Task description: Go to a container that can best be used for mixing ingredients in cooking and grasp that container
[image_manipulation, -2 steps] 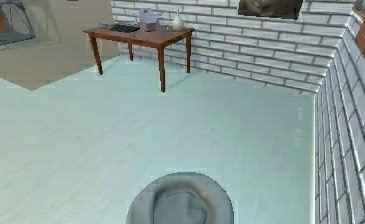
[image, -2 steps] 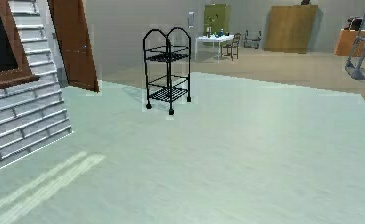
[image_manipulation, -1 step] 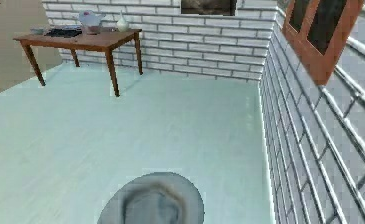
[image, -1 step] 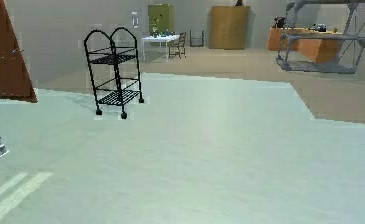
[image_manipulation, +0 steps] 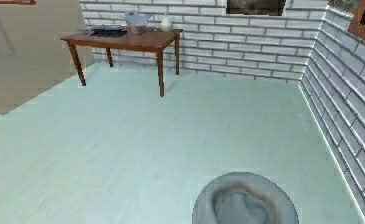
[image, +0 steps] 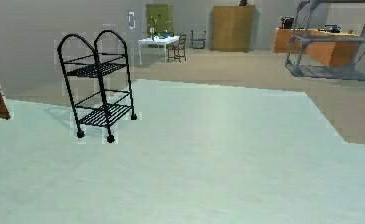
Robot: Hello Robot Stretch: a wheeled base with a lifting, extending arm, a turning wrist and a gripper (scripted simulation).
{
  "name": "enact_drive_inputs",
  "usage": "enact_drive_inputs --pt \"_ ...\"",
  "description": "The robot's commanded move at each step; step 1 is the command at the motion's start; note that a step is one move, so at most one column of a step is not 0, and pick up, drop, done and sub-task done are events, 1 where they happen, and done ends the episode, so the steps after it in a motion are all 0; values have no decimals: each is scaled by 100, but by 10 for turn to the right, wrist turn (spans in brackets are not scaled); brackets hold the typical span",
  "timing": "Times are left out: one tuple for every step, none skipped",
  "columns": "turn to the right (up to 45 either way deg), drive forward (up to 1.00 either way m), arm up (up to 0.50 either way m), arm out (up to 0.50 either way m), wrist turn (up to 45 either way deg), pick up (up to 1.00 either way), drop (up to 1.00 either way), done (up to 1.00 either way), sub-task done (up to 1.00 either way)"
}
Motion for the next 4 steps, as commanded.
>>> enact_drive_inputs --pt "450 0 0 0 0 0 0 0 0" --pt "120 0 0 0 0 0 0 0 0" --pt "0 75 0 0 0 0 0 0 0" --pt "150 0 0 0 0 0 0 0 0"
